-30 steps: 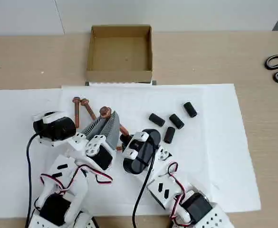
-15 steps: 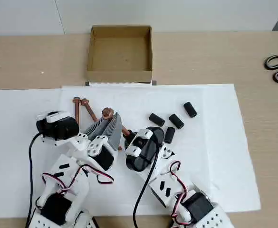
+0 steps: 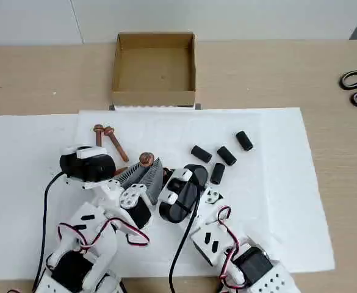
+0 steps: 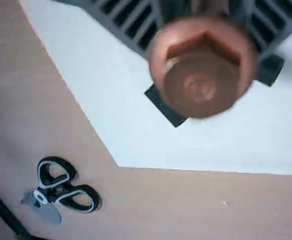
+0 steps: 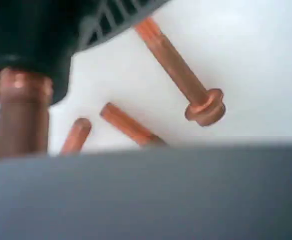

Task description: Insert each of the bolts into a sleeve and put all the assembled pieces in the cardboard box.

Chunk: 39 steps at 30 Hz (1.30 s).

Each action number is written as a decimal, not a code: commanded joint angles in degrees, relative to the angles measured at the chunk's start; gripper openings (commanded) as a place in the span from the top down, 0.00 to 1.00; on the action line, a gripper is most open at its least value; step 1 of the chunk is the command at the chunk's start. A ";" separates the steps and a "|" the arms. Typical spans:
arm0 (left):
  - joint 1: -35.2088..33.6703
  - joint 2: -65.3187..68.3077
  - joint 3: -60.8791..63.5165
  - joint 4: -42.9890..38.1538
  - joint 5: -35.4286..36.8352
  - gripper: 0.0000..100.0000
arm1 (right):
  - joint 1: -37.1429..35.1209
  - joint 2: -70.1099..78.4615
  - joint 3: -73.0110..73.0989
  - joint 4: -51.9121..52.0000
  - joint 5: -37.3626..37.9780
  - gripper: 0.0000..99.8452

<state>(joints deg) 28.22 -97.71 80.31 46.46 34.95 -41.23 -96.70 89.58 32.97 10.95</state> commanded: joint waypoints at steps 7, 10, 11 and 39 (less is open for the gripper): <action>3.43 0.53 0.40 7.91 -1.14 1.00 | -1.98 -1.27 -5.54 -2.24 0.44 1.00; 2.90 0.26 0.40 6.33 -1.05 1.00 | -1.98 -1.27 -5.54 -2.24 0.44 1.00; 2.46 0.26 0.40 5.89 -0.97 1.00 | -2.15 -1.27 -5.54 -2.24 0.44 1.00; 1.76 0.18 2.33 5.89 -8.62 0.77 | -2.51 -1.01 -4.92 -1.80 0.53 1.00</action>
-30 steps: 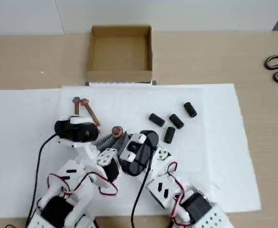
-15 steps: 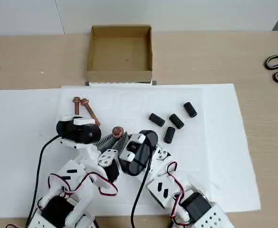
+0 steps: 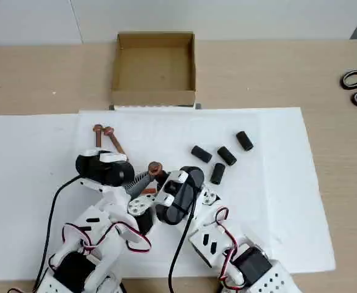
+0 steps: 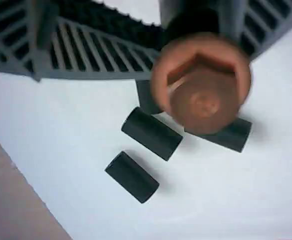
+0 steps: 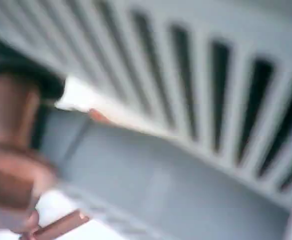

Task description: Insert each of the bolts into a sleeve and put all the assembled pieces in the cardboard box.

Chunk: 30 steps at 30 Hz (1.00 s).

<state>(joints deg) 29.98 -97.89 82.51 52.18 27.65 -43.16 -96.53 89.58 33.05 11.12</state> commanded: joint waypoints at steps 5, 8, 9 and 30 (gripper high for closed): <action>-5.71 0.70 -0.22 -0.09 -6.68 0.77 | -0.57 -1.36 -3.60 -1.98 0.35 1.00; -10.02 0.70 -0.22 -0.09 -10.20 0.77 | -0.57 -1.36 -3.43 -1.98 0.35 1.00; -10.99 0.62 -0.22 -0.09 -11.08 0.77 | -0.57 -1.36 -3.16 -1.98 0.35 1.00; -12.13 0.35 -10.95 -0.88 -9.85 1.00 | 0.31 -1.36 0.26 -1.80 0.09 1.00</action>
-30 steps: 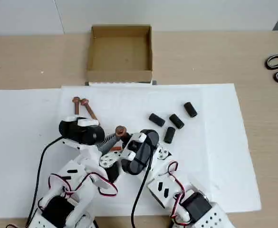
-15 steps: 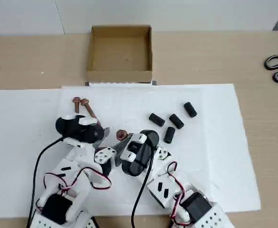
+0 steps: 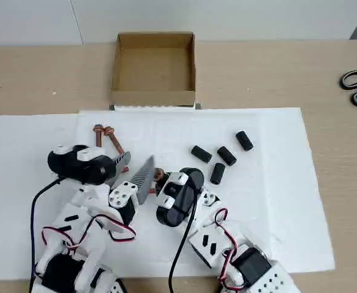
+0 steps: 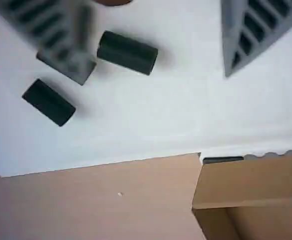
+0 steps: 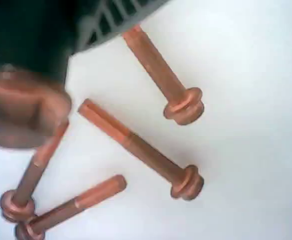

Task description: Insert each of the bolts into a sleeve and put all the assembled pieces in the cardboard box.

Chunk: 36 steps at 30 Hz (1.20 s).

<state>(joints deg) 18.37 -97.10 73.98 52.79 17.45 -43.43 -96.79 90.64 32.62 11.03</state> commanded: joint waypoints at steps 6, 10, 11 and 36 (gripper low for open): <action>-7.82 -0.18 -1.98 -5.01 0.35 0.99 | 10.86 -0.66 -0.97 -0.66 -4.75 1.00; -15.65 -0.09 1.45 -5.10 0.35 0.99 | 18.42 -0.57 -1.32 2.51 -10.55 1.00; -17.49 -0.09 3.03 -5.10 0.35 0.99 | 20.00 -0.57 -1.85 3.21 -11.78 1.00; -21.10 -0.44 21.05 -5.19 -0.70 0.99 | 23.43 73.71 -70.33 6.90 -19.60 1.00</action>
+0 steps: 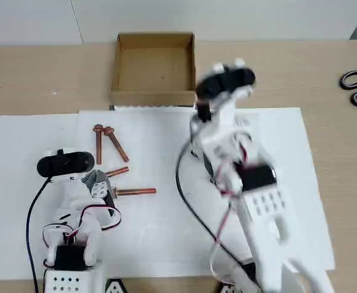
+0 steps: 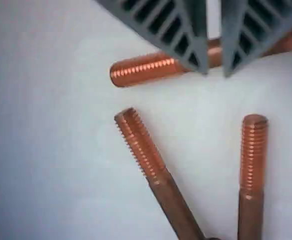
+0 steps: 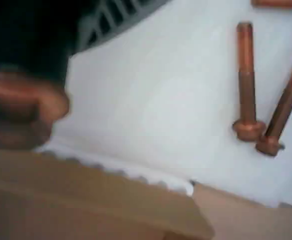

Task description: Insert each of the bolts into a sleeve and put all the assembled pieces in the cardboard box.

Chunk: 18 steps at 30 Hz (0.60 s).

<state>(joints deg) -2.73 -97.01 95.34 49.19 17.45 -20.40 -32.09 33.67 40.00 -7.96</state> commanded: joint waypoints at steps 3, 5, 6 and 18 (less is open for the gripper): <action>2.55 -0.53 -0.31 -1.58 -3.08 0.99 | 0.40 19.47 -25.32 -0.48 -0.35 1.00; 3.96 -0.53 -0.31 -1.67 -4.84 0.99 | 0.40 26.15 -33.05 -0.48 -0.35 1.00; 4.48 -0.53 -0.31 -1.85 -5.36 0.99 | 0.40 29.41 -36.84 -0.40 -0.35 1.00; 5.01 -0.53 -0.31 -1.93 -5.80 0.99 | 0.40 62.99 -72.53 -0.40 2.90 1.00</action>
<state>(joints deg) 2.11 -97.01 95.34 49.01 12.09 -20.31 27.16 -29.45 40.00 -5.93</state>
